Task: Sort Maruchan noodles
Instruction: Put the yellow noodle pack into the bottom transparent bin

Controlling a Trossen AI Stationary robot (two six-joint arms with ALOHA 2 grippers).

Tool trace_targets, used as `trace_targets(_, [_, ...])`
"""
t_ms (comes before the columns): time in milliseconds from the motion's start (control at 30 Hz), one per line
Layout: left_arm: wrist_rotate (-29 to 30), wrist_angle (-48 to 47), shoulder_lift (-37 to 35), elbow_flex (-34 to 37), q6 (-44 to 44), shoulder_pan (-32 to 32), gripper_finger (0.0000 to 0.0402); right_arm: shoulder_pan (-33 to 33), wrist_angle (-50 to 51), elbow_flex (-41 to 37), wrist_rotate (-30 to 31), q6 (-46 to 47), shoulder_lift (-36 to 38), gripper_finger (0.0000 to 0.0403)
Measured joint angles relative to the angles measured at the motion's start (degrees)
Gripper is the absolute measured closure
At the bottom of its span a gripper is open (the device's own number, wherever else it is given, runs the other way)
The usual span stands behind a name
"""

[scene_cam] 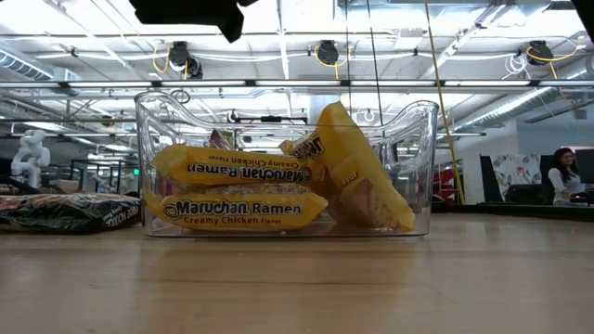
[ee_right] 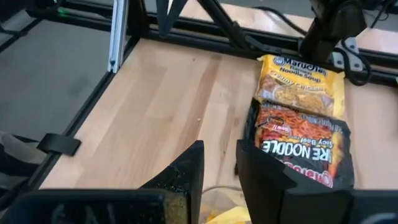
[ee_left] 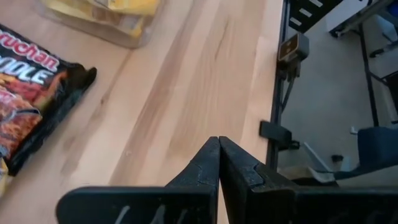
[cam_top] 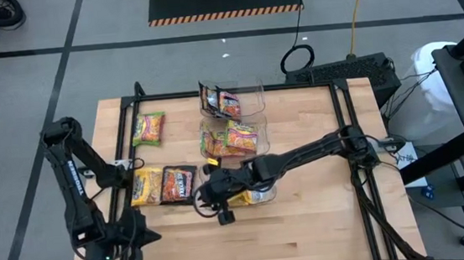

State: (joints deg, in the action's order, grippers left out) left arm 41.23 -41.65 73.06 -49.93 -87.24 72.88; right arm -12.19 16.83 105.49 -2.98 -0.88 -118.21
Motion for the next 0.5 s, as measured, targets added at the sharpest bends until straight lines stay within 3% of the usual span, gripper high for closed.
trace_targets(500, [0.0,-0.3,0.0,0.0,4.7,-1.7,0.0394,-0.2,-3.8,0.0,0.2,0.6,-0.1,0.0312])
